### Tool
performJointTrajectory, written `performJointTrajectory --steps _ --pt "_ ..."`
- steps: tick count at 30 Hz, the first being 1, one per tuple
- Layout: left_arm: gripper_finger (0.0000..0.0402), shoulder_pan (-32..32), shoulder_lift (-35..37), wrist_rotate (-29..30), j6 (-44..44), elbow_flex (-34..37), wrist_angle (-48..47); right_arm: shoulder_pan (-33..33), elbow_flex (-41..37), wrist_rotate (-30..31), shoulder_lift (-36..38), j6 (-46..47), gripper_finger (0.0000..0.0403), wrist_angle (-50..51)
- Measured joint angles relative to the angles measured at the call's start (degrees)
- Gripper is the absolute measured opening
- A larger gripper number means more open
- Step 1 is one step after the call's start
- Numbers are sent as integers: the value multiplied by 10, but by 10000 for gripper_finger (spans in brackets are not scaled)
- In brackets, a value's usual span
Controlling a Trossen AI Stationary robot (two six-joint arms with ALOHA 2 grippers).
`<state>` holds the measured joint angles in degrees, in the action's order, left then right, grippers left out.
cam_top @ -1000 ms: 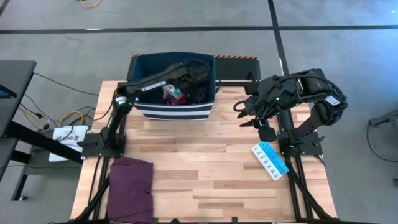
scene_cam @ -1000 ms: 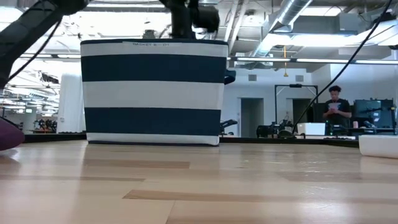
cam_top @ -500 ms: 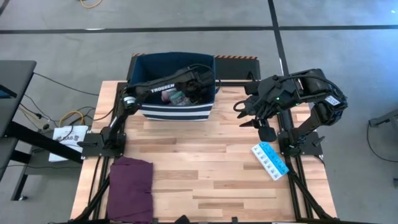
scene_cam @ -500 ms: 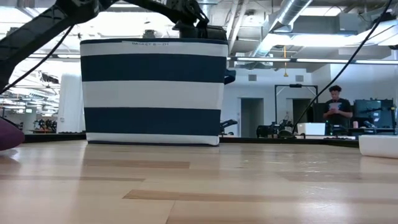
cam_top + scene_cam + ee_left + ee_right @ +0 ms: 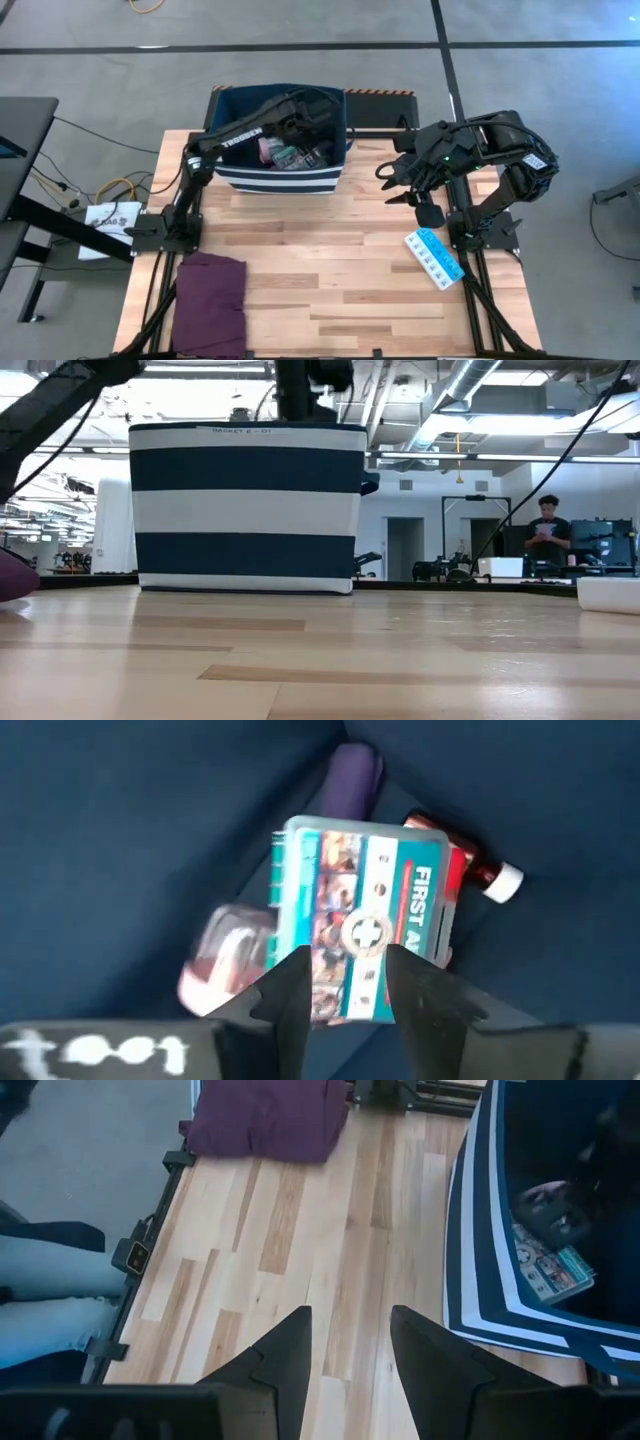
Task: Pick & place medical supplies in basket/bin
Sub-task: Put the blue medicine organizer into the blue bin
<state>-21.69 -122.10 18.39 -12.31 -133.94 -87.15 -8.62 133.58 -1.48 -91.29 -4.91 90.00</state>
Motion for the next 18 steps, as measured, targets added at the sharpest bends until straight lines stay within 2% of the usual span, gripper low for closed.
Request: performJointTrajectory --steps 6,18 --pt "121 18 58 43 -7 -10 -19 4 0 1 0 39 134 0" --pt "121 119 166 60 -8 -9 -22 -9 0 -1 0 192 130 0"
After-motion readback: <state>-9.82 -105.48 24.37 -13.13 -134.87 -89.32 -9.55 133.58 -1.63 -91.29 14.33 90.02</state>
